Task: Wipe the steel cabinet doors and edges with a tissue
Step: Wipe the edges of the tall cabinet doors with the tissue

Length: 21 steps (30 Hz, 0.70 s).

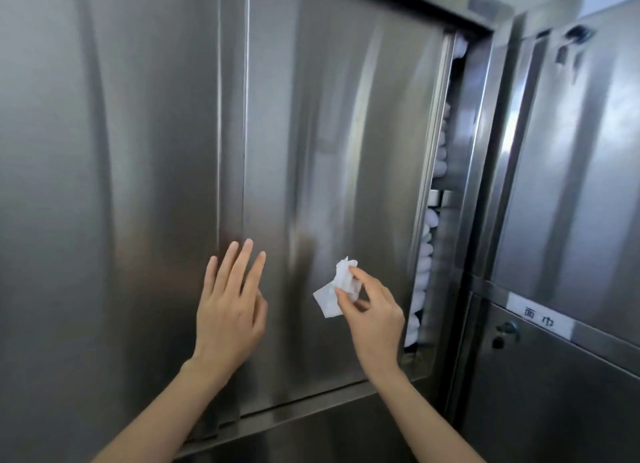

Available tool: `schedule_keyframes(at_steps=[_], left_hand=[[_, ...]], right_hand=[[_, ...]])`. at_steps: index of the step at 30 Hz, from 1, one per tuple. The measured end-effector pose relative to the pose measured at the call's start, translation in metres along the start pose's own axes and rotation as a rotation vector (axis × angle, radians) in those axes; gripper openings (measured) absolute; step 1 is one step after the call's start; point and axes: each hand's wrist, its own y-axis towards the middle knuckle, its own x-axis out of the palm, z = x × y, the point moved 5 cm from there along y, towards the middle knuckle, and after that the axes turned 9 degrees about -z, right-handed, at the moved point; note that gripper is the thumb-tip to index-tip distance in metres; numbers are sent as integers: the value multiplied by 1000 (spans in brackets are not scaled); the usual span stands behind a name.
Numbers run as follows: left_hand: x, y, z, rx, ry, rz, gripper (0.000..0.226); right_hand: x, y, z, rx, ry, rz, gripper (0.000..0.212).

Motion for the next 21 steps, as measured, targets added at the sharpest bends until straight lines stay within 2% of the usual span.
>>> schedule_keyframes(at_steps=[4, 12, 19, 21], left_hand=[[19, 62, 49, 27, 11, 1, 55], [67, 168, 147, 104, 26, 38, 56], [72, 252, 167, 37, 179, 184, 59], [69, 278, 161, 21, 214, 192, 61]], right_hand=[[-36, 40, 27, -29, -3, 27, 51], [-94, 127, 84, -27, 46, 67, 50], [-116, 236, 79, -165, 17, 46, 68], [-115, 274, 70, -236, 25, 53, 62]])
